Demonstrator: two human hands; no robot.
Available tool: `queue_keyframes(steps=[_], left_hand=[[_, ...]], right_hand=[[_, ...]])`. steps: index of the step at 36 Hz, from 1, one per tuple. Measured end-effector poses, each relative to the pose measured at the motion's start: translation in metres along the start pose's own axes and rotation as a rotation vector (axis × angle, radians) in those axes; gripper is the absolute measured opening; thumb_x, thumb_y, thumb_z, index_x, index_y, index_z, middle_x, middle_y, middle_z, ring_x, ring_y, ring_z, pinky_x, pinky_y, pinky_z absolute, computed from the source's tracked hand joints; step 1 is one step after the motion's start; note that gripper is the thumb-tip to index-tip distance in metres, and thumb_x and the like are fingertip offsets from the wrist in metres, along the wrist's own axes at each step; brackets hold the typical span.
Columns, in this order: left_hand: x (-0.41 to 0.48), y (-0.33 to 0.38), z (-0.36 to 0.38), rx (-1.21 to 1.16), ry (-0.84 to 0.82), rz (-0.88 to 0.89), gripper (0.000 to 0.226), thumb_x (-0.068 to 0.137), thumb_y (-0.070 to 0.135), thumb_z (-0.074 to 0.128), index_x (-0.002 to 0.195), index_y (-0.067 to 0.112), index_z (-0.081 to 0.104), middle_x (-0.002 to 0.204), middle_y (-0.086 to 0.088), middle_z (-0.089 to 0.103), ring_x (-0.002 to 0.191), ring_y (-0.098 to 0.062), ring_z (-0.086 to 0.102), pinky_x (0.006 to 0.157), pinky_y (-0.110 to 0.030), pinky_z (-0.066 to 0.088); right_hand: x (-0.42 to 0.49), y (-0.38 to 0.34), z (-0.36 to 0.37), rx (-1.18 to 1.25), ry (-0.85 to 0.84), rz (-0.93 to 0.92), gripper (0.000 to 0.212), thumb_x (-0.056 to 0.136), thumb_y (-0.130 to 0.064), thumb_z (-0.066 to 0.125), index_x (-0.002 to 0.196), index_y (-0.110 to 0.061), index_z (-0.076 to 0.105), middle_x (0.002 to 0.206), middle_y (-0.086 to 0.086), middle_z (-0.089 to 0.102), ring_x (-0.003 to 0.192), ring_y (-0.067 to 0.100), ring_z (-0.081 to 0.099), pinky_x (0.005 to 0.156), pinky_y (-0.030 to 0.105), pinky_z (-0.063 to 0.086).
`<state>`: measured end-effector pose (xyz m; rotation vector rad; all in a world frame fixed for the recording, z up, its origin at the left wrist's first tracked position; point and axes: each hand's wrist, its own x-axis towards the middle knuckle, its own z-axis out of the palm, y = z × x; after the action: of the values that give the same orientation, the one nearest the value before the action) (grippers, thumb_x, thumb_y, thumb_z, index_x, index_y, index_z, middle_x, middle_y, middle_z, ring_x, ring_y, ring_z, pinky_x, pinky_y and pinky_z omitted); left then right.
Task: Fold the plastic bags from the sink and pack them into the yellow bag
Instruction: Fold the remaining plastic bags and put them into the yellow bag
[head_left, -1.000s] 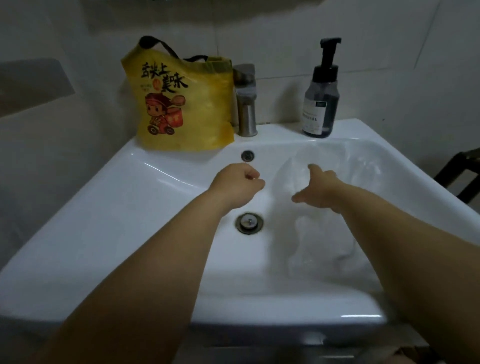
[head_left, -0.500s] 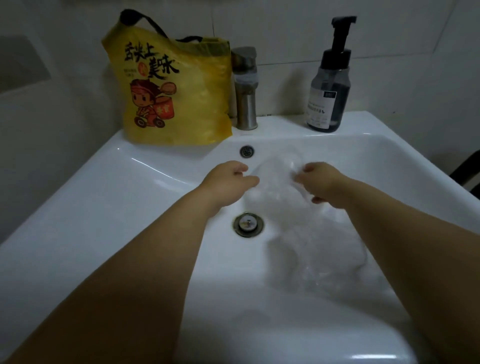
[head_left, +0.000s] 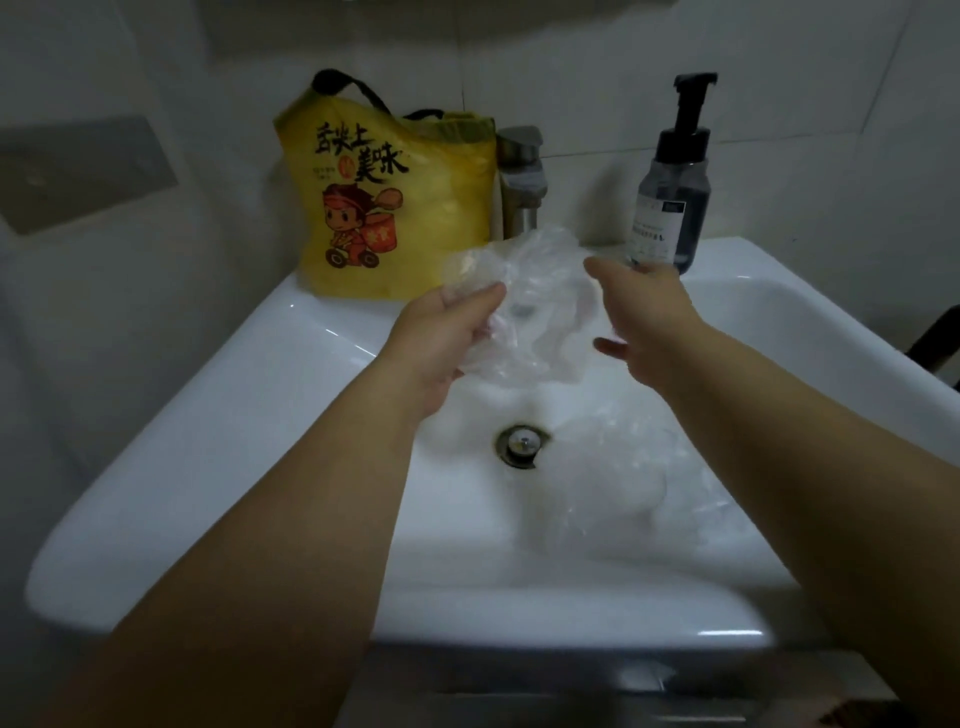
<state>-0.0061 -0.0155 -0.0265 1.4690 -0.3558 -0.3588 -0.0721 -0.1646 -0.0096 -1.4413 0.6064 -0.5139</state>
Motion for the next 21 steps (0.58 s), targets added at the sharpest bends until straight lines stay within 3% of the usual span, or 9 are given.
queue_keyframes(steps=[2, 4, 5, 8, 11, 14, 17, 19, 21], left_hand=[[-0.004, -0.001, -0.003, 0.006, 0.025, -0.023, 0.011, 0.095, 0.022, 0.06, 0.085, 0.018, 0.057, 0.072, 0.002, 0.057, 0.07, -0.013, 0.057, 0.073, -0.032, 0.045], [-0.007, 0.0, -0.004, -0.057, 0.017, -0.046, 0.006, 0.097, 0.02, 0.057, 0.091, 0.018, 0.059, 0.08, 0.0, 0.059, 0.074, -0.013, 0.058, 0.075, -0.033, 0.046], [-0.008, 0.001, -0.005, -0.085, 0.001, -0.043, 0.006, 0.098, 0.018, 0.055, 0.094, 0.018, 0.06, 0.083, 0.0, 0.061, 0.076, -0.013, 0.06, 0.074, -0.032, 0.047], [-0.012, 0.002, -0.006, -0.032, -0.069, -0.017, 0.013, 0.098, 0.012, 0.051, 0.103, 0.017, 0.061, 0.093, 0.001, 0.066, 0.085, -0.012, 0.064, 0.077, -0.032, 0.049], [-0.011, 0.002, -0.005, 0.049, -0.166, -0.023, 0.017, 0.097, 0.012, 0.049, 0.109, 0.017, 0.06, 0.093, 0.003, 0.064, 0.086, -0.012, 0.063, 0.078, -0.031, 0.046], [-0.011, 0.002, -0.002, 0.04, -0.226, -0.028, 0.02, 0.097, 0.011, 0.046, 0.103, 0.02, 0.063, 0.083, 0.005, 0.066, 0.076, -0.012, 0.062, 0.068, -0.025, 0.044], [-0.01, 0.002, 0.002, -0.039, -0.198, -0.061, 0.026, 0.098, 0.009, 0.039, 0.104, 0.017, 0.063, 0.086, -0.003, 0.063, 0.056, -0.012, 0.06, 0.056, -0.024, 0.046], [-0.007, -0.001, 0.003, 0.053, -0.152, -0.069, 0.023, 0.101, 0.019, 0.044, 0.118, 0.014, 0.059, 0.087, -0.004, 0.059, 0.047, -0.011, 0.057, 0.051, -0.022, 0.047], [-0.003, -0.005, 0.002, 0.212, -0.086, -0.059, 0.032, 0.099, 0.024, 0.052, 0.13, 0.015, 0.051, 0.081, -0.002, 0.058, 0.046, -0.01, 0.058, 0.051, -0.022, 0.048]], right_hand=[[-0.006, -0.004, 0.008, -0.088, 0.1, -0.232, 0.035, 0.093, -0.028, 0.057, 0.122, -0.014, 0.045, 0.107, 0.002, 0.052, 0.088, 0.014, 0.051, 0.076, 0.026, 0.047], [-0.012, -0.007, 0.017, -0.117, -0.003, -0.331, 0.02, 0.093, -0.032, 0.056, 0.1, -0.014, 0.052, 0.085, -0.001, 0.052, 0.075, 0.012, 0.05, 0.068, 0.024, 0.043], [-0.016, -0.006, 0.022, -0.139, -0.104, -0.33, 0.023, 0.094, -0.036, 0.055, 0.092, -0.013, 0.055, 0.079, 0.0, 0.053, 0.072, 0.012, 0.05, 0.068, 0.026, 0.043], [-0.022, 0.004, 0.032, -0.261, -0.353, -0.224, 0.043, 0.091, -0.053, 0.052, 0.103, -0.013, 0.062, 0.098, -0.001, 0.062, 0.088, 0.014, 0.059, 0.081, 0.029, 0.046], [-0.022, 0.01, 0.03, -0.189, -0.448, -0.1, 0.059, 0.082, -0.061, 0.059, 0.118, -0.014, 0.062, 0.115, 0.003, 0.066, 0.105, 0.023, 0.063, 0.098, 0.045, 0.047], [-0.017, 0.013, 0.023, -0.114, -0.446, -0.091, 0.037, 0.089, -0.038, 0.064, 0.111, -0.009, 0.065, 0.107, 0.013, 0.07, 0.099, 0.03, 0.067, 0.092, 0.049, 0.052], [-0.01, 0.016, 0.014, 0.01, -0.39, -0.085, 0.019, 0.094, -0.02, 0.059, 0.109, -0.011, 0.065, 0.103, 0.011, 0.071, 0.095, 0.028, 0.068, 0.078, 0.038, 0.057], [-0.007, 0.015, 0.011, 0.113, -0.392, -0.073, 0.019, 0.096, -0.015, 0.055, 0.111, -0.021, 0.063, 0.102, 0.004, 0.07, 0.093, 0.022, 0.067, 0.075, 0.034, 0.056], [-0.002, 0.013, 0.009, 0.161, -0.407, -0.083, 0.033, 0.095, -0.011, 0.055, 0.124, -0.029, 0.055, 0.107, 0.003, 0.068, 0.097, 0.022, 0.066, 0.083, 0.037, 0.055]])
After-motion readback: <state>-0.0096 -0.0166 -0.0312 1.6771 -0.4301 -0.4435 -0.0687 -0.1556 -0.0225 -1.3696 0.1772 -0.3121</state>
